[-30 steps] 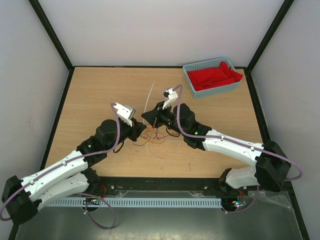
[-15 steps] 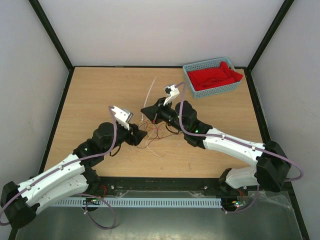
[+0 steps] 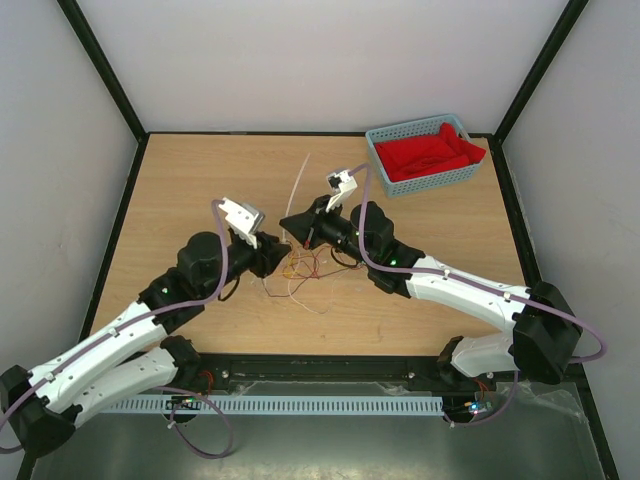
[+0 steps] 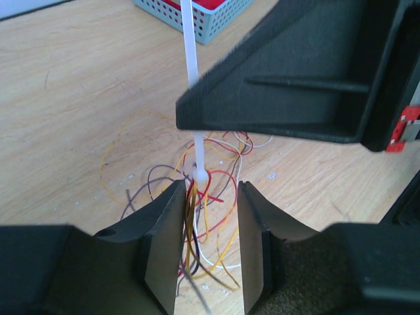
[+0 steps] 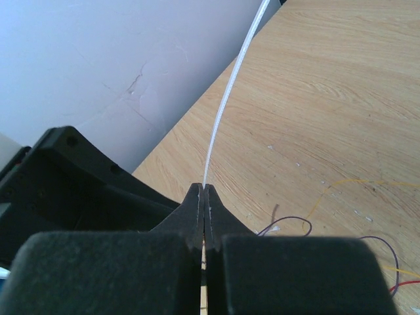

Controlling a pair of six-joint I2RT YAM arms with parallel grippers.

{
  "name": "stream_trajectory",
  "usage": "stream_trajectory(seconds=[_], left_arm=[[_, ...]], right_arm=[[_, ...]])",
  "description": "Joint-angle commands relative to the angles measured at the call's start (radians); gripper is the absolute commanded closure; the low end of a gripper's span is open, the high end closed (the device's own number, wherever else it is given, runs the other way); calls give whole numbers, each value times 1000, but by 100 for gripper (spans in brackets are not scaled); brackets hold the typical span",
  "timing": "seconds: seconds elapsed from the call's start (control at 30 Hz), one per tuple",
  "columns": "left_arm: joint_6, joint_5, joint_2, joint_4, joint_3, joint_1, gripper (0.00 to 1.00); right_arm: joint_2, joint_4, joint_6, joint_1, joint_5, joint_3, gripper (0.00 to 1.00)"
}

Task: Zip-tie the wires
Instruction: Adjust the ribbon.

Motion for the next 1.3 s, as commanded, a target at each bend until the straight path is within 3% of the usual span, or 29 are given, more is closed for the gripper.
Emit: stream_trajectory(seconds=[0.0, 0.4, 0.57, 0.67, 0.7, 0.83, 0.93, 1.27], left_arm=[[52, 10, 30, 22, 67, 10, 61], [71, 16, 107, 57, 81, 43, 64], [57, 42, 134, 84, 72, 59, 81], [54, 46, 133, 89, 66, 60, 84], [52, 45, 131, 91, 64, 61, 83], [49, 46, 110, 94, 61, 63, 63], [50, 47, 91, 94, 65, 66, 63], [54, 60, 94, 94, 60, 72, 82]], right_arm=[[-12, 41, 10, -4, -16, 35, 100], [-12, 49, 17, -5, -25, 34, 100], [-12, 54, 18, -5, -20, 29, 100], [-11, 53, 10, -4, -12, 31, 100], [-9, 52, 10, -5, -13, 33, 100], [0, 45, 8, -4, -11, 35, 100], [8, 45, 7, -5, -12, 33, 100], [7, 45, 11, -4, -13, 37, 100]])
